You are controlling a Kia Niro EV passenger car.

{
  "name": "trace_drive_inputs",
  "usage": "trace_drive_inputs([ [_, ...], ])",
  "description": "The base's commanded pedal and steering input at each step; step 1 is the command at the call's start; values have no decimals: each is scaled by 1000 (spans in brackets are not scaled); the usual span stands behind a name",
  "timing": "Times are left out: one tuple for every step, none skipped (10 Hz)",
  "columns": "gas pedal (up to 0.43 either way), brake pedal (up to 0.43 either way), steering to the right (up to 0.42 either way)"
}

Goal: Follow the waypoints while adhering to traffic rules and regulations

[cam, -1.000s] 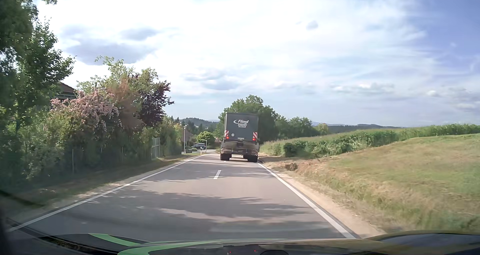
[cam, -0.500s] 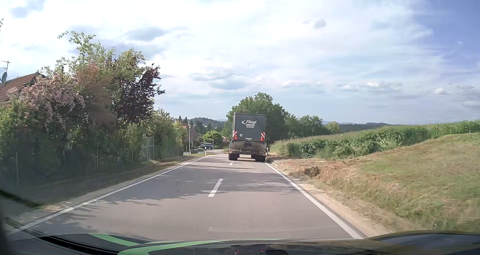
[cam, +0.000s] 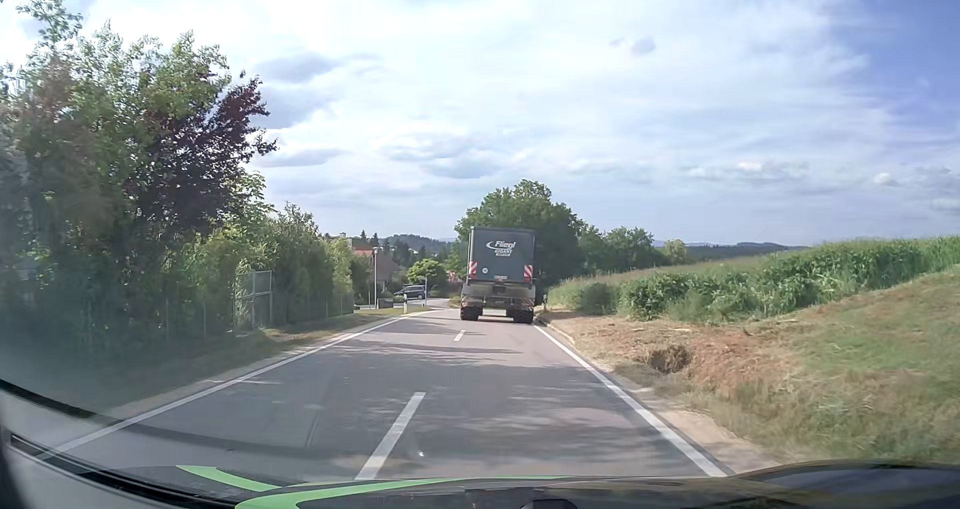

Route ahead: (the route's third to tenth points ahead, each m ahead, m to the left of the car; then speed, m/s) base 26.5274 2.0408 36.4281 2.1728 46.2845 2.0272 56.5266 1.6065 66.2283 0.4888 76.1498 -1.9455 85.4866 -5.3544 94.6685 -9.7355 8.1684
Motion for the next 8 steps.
trace_drive_inputs([
  [28, 0, 2],
  [28, 0, 1],
  [28, 0, 0],
  [28, 0, -2],
  [28, 0, -3],
  [28, 0, -4],
  [0, 0, -4],
  [0, 0, -4],
])
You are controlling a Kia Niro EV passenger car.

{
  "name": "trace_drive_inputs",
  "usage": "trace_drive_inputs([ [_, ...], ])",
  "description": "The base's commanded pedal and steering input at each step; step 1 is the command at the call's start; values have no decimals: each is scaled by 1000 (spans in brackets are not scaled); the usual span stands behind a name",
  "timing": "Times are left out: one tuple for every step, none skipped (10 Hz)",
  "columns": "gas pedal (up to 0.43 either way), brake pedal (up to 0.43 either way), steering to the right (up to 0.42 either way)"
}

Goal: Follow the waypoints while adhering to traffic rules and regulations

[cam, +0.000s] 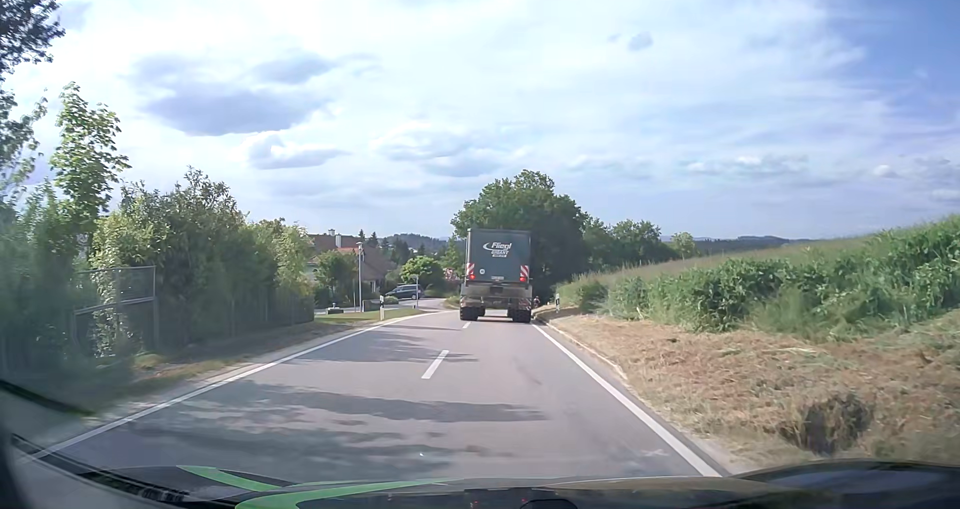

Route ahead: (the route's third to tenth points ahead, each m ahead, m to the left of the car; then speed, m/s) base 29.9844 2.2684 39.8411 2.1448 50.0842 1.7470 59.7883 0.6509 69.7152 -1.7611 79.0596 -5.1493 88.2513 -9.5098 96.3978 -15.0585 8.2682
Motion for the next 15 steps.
trace_drive_inputs([
  [0, 0, -4],
  [0, 0, -4],
  [0, 0, -4],
  [8, 0, -4],
  [8, 0, -5],
  [8, 0, -5],
  [8, 0, -5],
  [8, 0, -5],
  [8, 0, -5],
  [8, 0, -5],
  [8, 0, -5],
  [8, 0, -5],
  [8, 0, -4],
  [8, 0, -4],
  [8, 0, -3],
])
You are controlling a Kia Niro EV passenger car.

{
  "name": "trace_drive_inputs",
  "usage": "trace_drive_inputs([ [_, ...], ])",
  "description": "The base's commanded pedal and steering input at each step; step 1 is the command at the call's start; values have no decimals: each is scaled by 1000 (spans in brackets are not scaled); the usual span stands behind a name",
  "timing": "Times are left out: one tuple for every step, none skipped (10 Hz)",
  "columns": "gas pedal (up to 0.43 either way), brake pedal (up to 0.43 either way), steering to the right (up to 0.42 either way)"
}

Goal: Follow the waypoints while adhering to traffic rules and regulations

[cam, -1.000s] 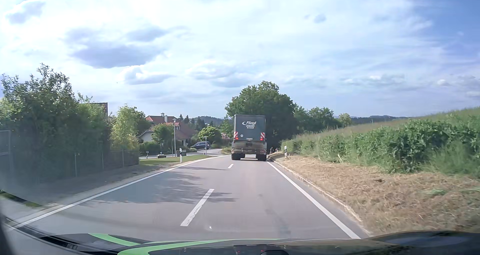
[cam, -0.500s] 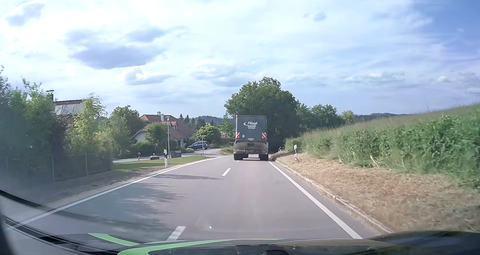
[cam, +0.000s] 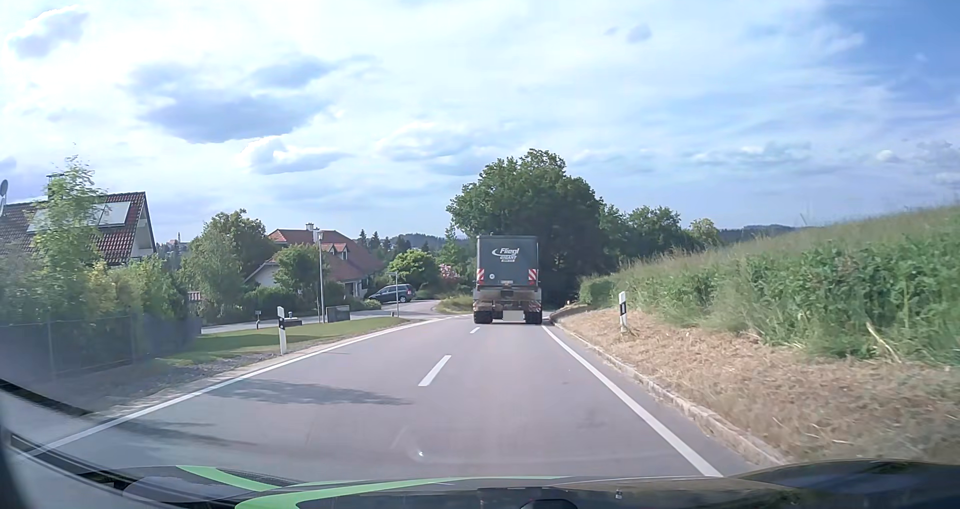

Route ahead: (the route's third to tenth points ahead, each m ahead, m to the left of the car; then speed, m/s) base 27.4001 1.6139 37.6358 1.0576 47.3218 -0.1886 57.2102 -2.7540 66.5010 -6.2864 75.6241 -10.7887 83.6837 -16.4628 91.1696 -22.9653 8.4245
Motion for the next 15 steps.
trace_drive_inputs([
  [8, 0, 1],
  [8, 0, 2],
  [8, 0, 2],
  [8, 0, 2],
  [8, 0, 2],
  [8, 0, 2],
  [8, 0, 2],
  [8, 0, 2],
  [8, 0, 2],
  [8, 0, 2],
  [0, 0, 2],
  [0, 0, 2],
  [0, 0, 2],
  [0, 0, 2],
  [0, 0, 2],
])
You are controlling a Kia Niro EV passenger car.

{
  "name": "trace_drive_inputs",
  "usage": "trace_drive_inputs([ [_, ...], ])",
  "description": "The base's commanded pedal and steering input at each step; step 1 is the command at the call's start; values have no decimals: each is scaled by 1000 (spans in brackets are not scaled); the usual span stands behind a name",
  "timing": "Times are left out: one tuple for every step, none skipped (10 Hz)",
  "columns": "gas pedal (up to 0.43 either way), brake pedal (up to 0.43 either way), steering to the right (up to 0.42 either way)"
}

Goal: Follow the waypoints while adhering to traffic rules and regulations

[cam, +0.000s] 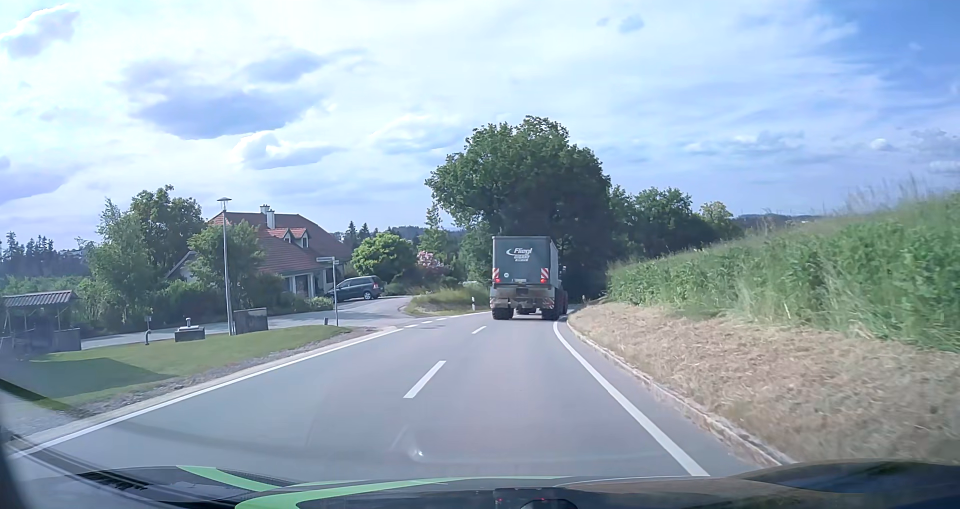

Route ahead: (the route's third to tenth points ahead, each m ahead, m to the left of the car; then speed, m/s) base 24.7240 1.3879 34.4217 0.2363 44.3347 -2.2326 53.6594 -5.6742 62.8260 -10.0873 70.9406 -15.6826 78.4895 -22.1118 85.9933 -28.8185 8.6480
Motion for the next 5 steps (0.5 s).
trace_drive_inputs([
  [0, 0, 2],
  [0, 0, 2],
  [0, 0, 2],
  [0, 0, 2],
  [0, 0, 2],
])
